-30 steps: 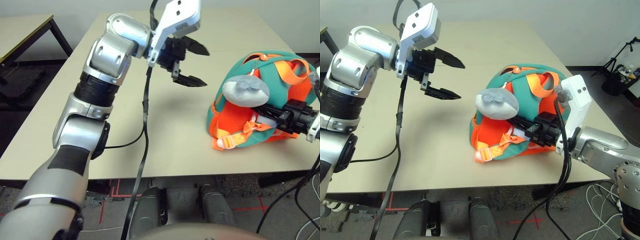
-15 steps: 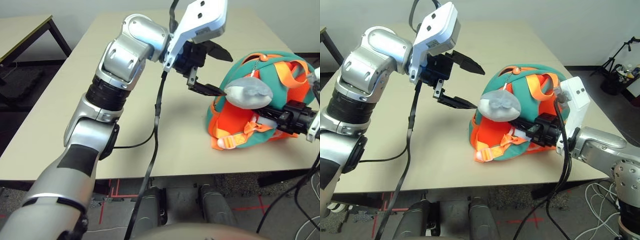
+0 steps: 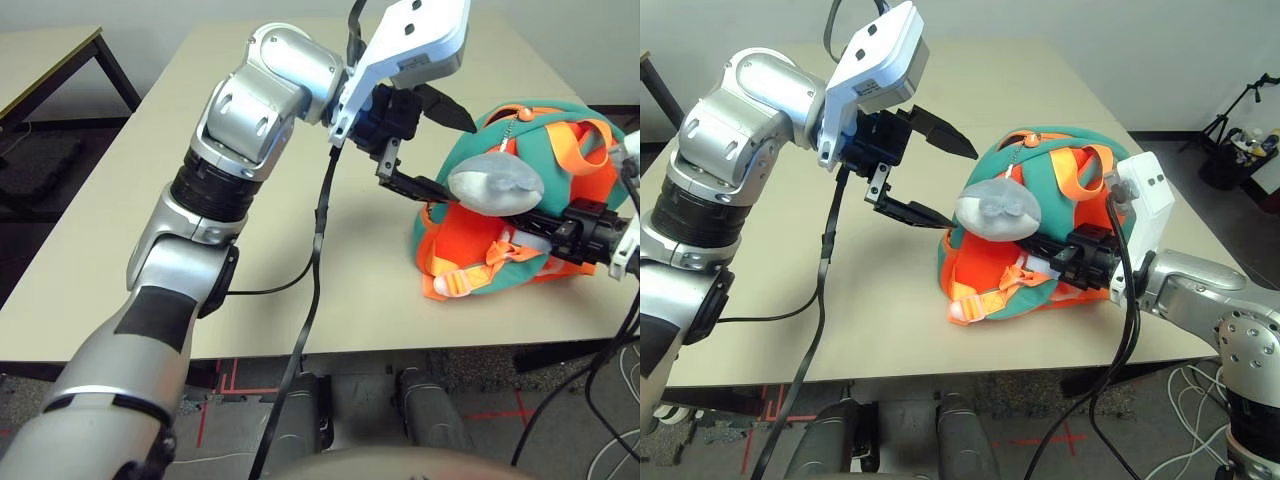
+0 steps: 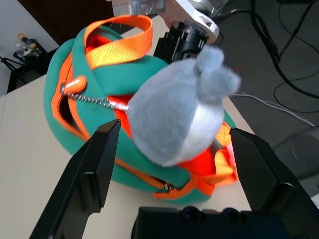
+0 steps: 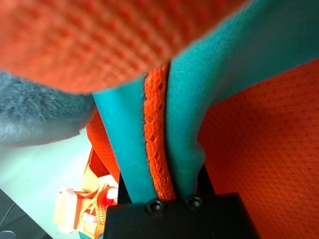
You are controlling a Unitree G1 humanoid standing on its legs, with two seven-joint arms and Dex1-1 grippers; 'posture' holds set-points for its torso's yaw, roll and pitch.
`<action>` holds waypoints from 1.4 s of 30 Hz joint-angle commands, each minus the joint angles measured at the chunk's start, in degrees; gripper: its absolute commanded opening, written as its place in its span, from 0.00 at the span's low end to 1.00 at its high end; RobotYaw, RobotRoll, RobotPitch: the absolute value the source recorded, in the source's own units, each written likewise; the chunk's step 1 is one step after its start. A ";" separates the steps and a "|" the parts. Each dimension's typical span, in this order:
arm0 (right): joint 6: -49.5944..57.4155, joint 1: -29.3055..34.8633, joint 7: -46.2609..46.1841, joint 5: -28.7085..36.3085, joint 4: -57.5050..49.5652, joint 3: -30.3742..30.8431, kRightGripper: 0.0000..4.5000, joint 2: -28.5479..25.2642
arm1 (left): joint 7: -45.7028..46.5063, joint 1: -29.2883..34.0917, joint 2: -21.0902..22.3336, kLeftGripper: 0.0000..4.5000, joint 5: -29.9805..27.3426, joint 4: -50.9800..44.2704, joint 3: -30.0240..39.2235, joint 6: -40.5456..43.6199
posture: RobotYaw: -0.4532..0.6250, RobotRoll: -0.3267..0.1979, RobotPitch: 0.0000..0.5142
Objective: Put the pencil case into the backpack and zip it.
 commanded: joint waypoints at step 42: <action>3.22 -2.06 1.04 -3.27 0.37 1.31 0.03 3.41 | 15.47 -4.59 2.90 0.06 -6.15 10.01 13.85 11.03 | 0.34 0.62 0.24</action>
